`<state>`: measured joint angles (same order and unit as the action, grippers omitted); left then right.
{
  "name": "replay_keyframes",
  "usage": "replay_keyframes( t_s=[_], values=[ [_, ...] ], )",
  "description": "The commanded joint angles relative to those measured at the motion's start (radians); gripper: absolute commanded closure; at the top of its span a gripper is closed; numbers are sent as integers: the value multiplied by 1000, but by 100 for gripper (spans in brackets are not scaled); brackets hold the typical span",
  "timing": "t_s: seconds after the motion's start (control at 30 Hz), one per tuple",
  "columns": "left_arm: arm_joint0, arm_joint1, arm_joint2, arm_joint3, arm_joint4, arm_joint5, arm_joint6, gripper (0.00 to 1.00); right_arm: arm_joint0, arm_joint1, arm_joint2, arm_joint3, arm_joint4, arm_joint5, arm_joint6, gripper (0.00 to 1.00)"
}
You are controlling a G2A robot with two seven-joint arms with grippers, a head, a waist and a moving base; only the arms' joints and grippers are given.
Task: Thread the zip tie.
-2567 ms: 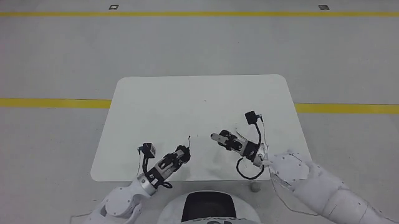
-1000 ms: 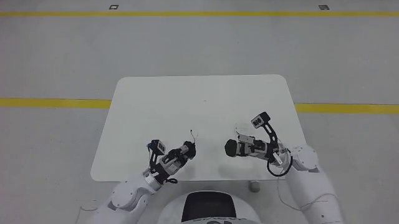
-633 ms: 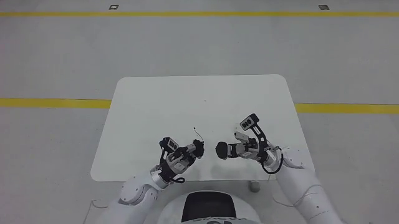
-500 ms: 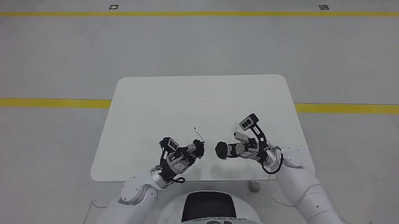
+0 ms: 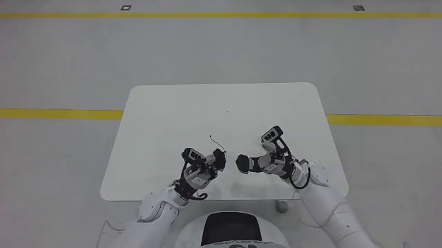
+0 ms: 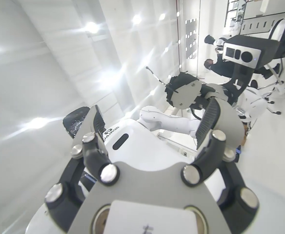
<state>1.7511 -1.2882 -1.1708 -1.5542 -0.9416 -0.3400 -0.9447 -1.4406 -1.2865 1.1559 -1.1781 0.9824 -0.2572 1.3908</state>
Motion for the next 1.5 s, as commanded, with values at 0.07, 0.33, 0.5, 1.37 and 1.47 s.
replay_keyframes(
  t_s=[0.07,0.33,0.5,1.37,1.47],
  values=[
    [-9,-45,-12,40,5,0,-35,100,17,-6,-27,26,39,6,-1,0],
    [0,-122,-62,70,25,0,-88,100,37,-15,-71,42,66,-10,-1,0],
    [8,-165,-95,89,27,0,-133,100,51,-19,-95,55,88,-11,-1,18],
    [3,-275,-173,179,68,0,-245,100,98,-29,-184,93,122,-30,-1,71],
    [5,-282,-181,181,73,0,-250,100,98,-27,-186,92,121,-35,-1,75]
  ],
)
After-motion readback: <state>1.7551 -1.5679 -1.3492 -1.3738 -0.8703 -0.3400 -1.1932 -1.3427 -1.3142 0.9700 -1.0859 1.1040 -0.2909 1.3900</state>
